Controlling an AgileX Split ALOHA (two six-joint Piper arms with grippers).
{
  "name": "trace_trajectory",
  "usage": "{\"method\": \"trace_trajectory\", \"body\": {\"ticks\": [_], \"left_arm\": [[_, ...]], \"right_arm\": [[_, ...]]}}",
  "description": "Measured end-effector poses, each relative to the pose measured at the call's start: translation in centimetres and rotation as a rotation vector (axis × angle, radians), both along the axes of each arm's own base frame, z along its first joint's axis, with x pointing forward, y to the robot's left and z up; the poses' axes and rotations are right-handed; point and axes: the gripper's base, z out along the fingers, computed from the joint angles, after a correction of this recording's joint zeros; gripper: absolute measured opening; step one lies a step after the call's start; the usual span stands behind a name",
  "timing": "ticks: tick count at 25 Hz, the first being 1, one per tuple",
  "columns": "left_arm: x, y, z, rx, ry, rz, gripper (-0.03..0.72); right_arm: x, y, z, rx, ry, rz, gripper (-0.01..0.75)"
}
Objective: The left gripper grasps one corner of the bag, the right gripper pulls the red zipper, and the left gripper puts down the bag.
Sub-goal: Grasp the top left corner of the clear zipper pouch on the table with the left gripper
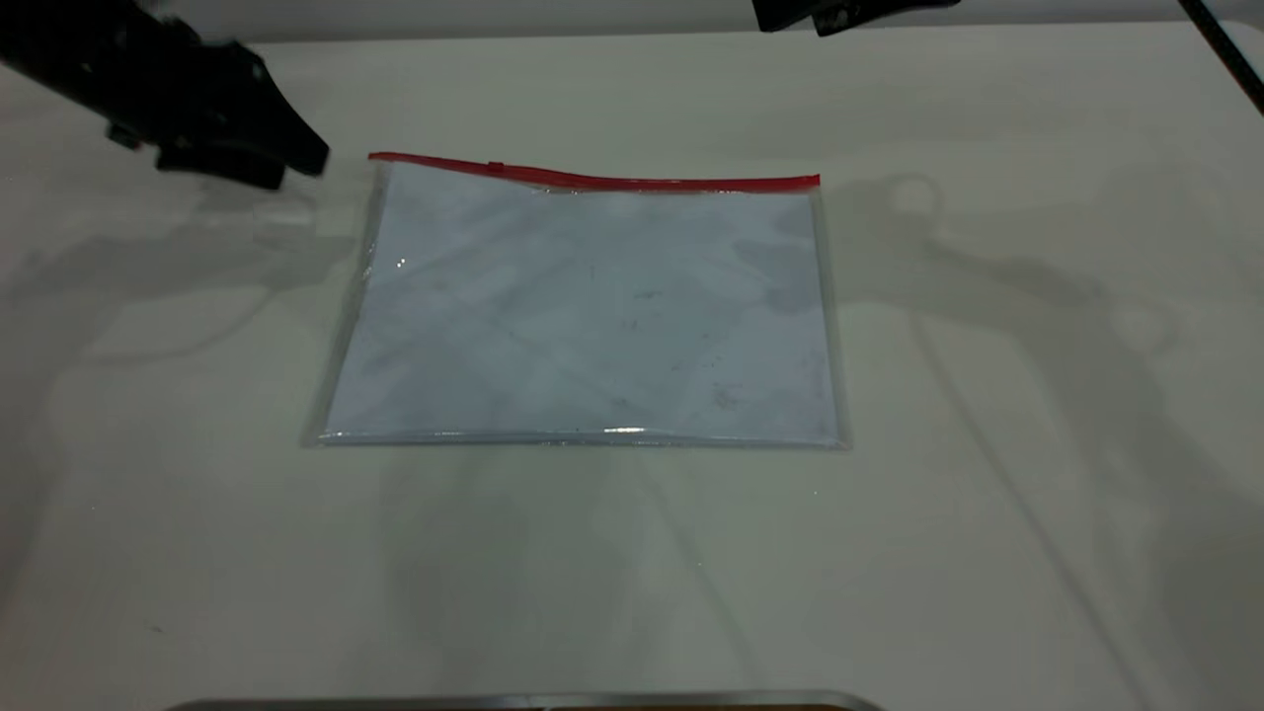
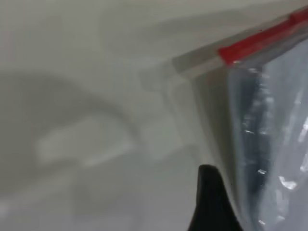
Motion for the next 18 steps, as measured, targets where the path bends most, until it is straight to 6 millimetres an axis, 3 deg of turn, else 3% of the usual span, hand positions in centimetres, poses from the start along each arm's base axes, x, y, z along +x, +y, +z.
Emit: {"method": "trace_trajectory", "body": {"ticks": [5,13,16,18], "left_arm": [[1.0,-2.0,-2.9,-0.012,0.017,-0.055,0.546],[1.5,-5.3,-4.1,-0.013,0.002,-0.119,0.530],[1.5,-5.3,-4.3,0.001,-0.020,-0.138,0.422],[1.5,-5.3,-4.4,0.010,-0.037,-0.156,0.286]], "right_arm": [[0.0,0.0,0.0,0.000,0.000,0.000,0.530],[0.0,0.0,0.0,0.000,0.001,0.000,0.530],[0.0,0.0,-0.4,0.002,0.009,0.000,0.528],[0.0,0.3,-0.9,0.007,0.021,0.017,0.517]]}}
